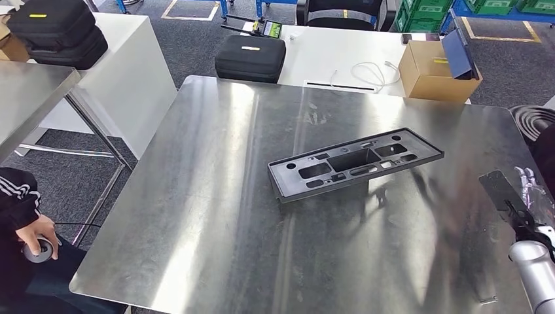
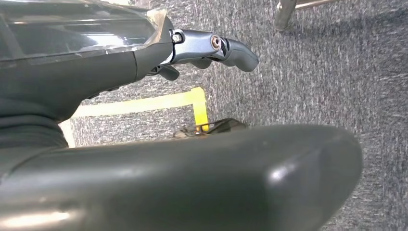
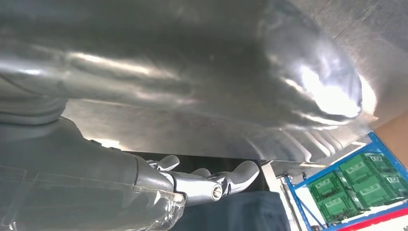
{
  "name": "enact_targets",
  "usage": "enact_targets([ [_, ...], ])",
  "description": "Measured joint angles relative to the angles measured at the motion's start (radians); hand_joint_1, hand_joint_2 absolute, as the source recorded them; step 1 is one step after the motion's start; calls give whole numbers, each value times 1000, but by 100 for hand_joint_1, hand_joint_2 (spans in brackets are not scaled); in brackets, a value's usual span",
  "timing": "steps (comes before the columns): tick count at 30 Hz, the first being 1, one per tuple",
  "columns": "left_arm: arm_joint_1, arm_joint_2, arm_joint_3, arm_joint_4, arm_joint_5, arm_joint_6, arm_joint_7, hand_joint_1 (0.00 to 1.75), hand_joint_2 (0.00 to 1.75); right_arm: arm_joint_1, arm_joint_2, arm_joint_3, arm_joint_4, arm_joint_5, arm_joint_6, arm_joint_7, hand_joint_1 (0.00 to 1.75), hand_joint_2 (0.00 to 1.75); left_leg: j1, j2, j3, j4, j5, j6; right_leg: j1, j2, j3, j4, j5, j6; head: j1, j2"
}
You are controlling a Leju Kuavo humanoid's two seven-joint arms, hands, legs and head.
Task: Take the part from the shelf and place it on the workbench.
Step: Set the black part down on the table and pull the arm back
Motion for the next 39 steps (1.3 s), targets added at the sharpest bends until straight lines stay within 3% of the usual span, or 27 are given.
enact_targets([
  [1, 0, 0, 0, 0, 0, 0, 0, 0, 0, 0, 0, -2, 1, 0, 0, -1, 0, 0, 2, 0, 11, -14, 14, 0, 0, 0, -1, 0, 1, 0, 0, 0],
  [2, 0, 0, -1, 0, 0, 0, 0, 0, 0, 0, 0, -4, 2, -1, 0, -2, 0, 0, 4, 0, 40, -61, 41, 1, 0, 0, -2, 1, 2, 0, 0, 0],
  [4, -2, 0, -1, 0, 1, -1, 0, 0, 0, 0, -3, -6, 3, -2, 0, -3, 0, 0, 6, -1, 117, -197, 92, 6, 4, 0, -3, 5, 3, 3, 0, 0],
  [6, -3, 0, -1, 0, 3, -1, 0, 0, 0, -2, -6, -8, 4, -3, 1, -5, 0, 0, 3, -3, 151, -269, 110, 12, 8, 0, -9, 6, 8, 11, 1, 0],
  [8, -3, 1, -2, 0, 5, -2, 0, 0, 0, -4, -8, -8, 4, -4, 3, -7, 0, 0, -4, -3, 147, -276, 117, 24, 9, 0, -14, 1, 16, 25, 2, 0],
  [10, -4, 2, -2, 0, 9, -3, 0, 0, 0, -5, -8, -9, 6, -2, 6, -10, 0, 0, -5, -2, 143, -285, 131, 41, 6, 0, -27, 16, 2, 32, 3, 0],
  [11, -5, 2, -1, 0, 12, -4, 0, 0, 0, -7, -8, -8, 7, 0, 8, -11, 0, 0, -4, -1, 139, -290, 139, 50, 4, 0, -43, 51, -22, 30, 4, 0],
  [13, -5, 2, -1, 0, 16, -5, -1, 0, 0, -14, -6, -7, 10, 6, 11, -12, 0, 0, -5, 1, 127, -291, 149, 59, 4, 0, -91, 177, -91, 23, 7, 0],
  [15, -4, 1, -1, 0, 18, -6, -2, 0, 0, -18, -2, -4, 14, 9, 15, -12, 0, 0, -7, 2, 114, -291, 159, 60, 5, 0, -120, 277, -130, 28, 7, 0],
  [16, -3, 1, -1, 0, 19, -5, -2, 0, 0, -19, 0, -4, 16, 11, 16, -12, 0, 0, -7, 1, 108, -291, 164, 60, 5, 0, -109, 276, -128, 35, 7, 0],
  [17, -3, 0, -1, 0, 21, -4, -3, 0, 0, -22, 2, -3, 18, 12, 17, -12, 0, 0, -7, 1, 103, -291, 169, 58, 5, 0, -77, 231, -112, 44, 7, 0],
  [19, -2, 0, -1, 0, 24, -2, -5, 0, 0, -37, 4, -2, 22, 15, 18, -14, 0, 0, -7, 1, 94, -290, 178, 50, 5, 0, 20, 81, -74, 55, 7, 0],
  [21, -2, -1, 0, 0, 27, -1, -8, 0, 0, -52, 5, 0, 25, 16, 18, -17, 0, 0, -10, 0, 89, -289, 188, 39, 12, 4, 72, -7, -52, 48, 6, 0],
  [23, 0, -1, 0, 0, 28, 0, -10, 0, 0, -58, 8, 3, 29, 17, 18, -20, 0, 0, -13, -1, 85, -290, 199, 29, 17, 7, 68, -13, -44, 33, 4, 0],
  [24, 1, -1, 1, 0, 29, 0, -10, 0, 0, -61, 10, 4, 31, 17, 18, -21, 0, 0, -12, -1, 81, -288, 198, 24, 12, 6, 64, -15, -40, 25, 4, 0],
  [26, 3, -1, 1, 0, 32, 1, -13, 0, 0, -63, 13, 5, 33, 8, 17, -29, 0, 87, -9, -2, 60, -245, 154, 13, 4, 3, 52, -16, -27, 4, 2, 0],
  [28, 4, -1, 1, 1, 36, 3, -17, 0, 0, -64, 12, 2, 32, -15, 13, -43, 0, 175, -3, -1, 18, -127, 65, 2, 5, -1, 38, -16, -15, -12, 0, 0],
  [29, 4, -1, 1, 1, 37, 5, -19, 0, 0, -63, 9, -1, 30, -28, 12, -50, 0, 175, -1, -1, -2, -63, 29, -2, 7, -2, 31, -15, -10, -15, 0, 0],
  [30, 5, -2, 1, 1, 38, 6, -20, 0, 0, -59, 4, -7, 23, -47, 11, -57, 0, 175, 1, 0, -10, -20, 12, -4, 9, -3, 23, -15, -5, -16, 0, 0],
  [31, 6, -2, 0, 1, 39, 7, -21, 0, 0, -53, -5, -15, 11, -68, 10, -62, 0, 175, 3, 0, 0, -12, 14, -5, 10, -3, 17, -14, -1, -14, 0, 0],
  [32, 7, -2, 0, 1, 40, 7, -23, 0, 0, -46, -17, -24, -5, -89, 10, -67, 0, 175, 5, 0, 30, -41, 30, -3, 11, -4, 12, -13, 3, -12, 0, 0],
  [34, 8, -2, 0, 1, 41, 8, -24, 0, 0, -33, -50, -51, -43, -127, 10, -72, 0, 175, 5, -2, 125, -171, 74, 4, 12, -6, 4, -12, 10, -6, 0, 0],
  [36, 8, -1, -1, 1, 41, 9, -25, 0, 0, -27, -80, -80, -77, -147, 8, -73, 0, 175, 1, -5, 189, -274, 93, 13, 13, -8, -4, -11, 18, 4, 1, 0],
  [39, 11, 0, -4, 2, 42, 10, -27, 0, 0, -13, -107, -116, -110, -161, 4, -73, 0, 175, -5, -4, 195, -306, 104, 28, 11, -8, -14, -12, 31, 27, 1, 0],
])
